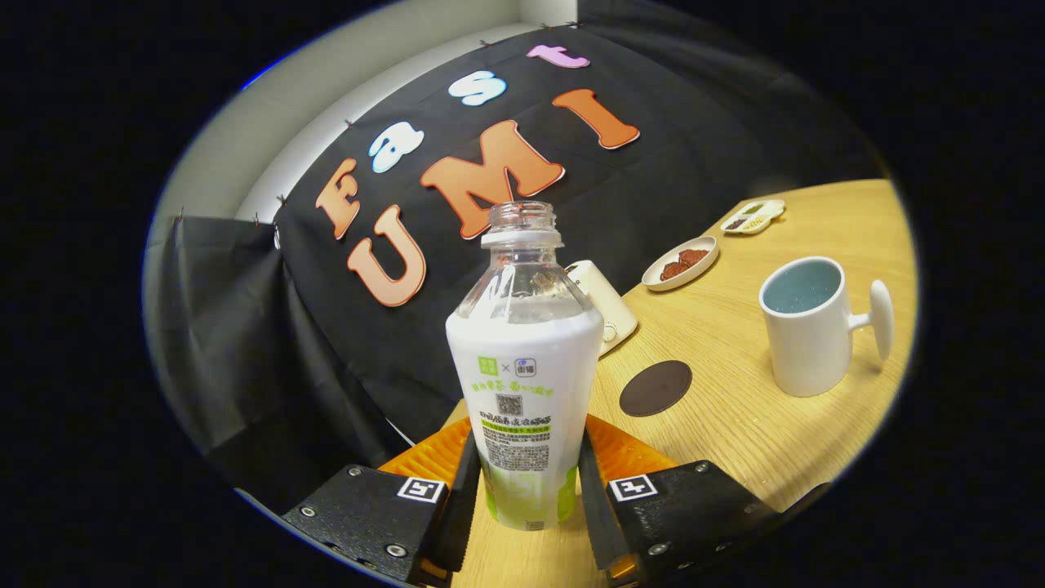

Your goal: Take the bottle from table, then pour the juice into the cup, finally place the bottle on the coaster

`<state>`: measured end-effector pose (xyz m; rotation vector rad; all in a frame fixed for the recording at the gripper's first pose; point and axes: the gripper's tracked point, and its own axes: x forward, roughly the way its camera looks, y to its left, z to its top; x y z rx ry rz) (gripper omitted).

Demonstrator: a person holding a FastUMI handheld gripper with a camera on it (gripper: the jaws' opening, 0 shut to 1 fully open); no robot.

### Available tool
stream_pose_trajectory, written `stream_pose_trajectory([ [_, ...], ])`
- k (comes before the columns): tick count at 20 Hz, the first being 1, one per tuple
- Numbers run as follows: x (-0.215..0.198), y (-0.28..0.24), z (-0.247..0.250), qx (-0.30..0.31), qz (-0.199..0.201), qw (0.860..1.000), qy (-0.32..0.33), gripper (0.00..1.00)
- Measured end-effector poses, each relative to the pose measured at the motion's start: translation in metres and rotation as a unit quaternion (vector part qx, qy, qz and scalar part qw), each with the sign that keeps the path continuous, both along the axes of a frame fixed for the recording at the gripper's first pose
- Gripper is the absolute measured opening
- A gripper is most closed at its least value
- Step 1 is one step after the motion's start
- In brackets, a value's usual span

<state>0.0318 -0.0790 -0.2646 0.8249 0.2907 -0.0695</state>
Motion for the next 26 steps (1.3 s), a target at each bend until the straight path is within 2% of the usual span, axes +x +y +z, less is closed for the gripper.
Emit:
stream_pose_trajectory([
  [3,0.005,-0.005,0.001,0.081,-0.011,0.997,-0.004,0.59],
  [7,0.003,-0.014,-0.003,0.174,-0.041,0.984,-0.004,0.59],
  [11,0.002,-0.030,-0.013,0.245,-0.070,0.967,0.000,0.59],
  [14,-0.008,-0.040,-0.019,0.302,-0.094,0.949,0.000,0.57],
  [19,-0.007,-0.043,-0.023,0.352,-0.110,0.930,0.008,0.57],
  [22,-0.001,-0.052,-0.024,0.396,-0.135,0.908,0.005,0.57],
  [26,-0.004,-0.060,-0.025,0.418,-0.159,0.894,0.009,0.57],
])
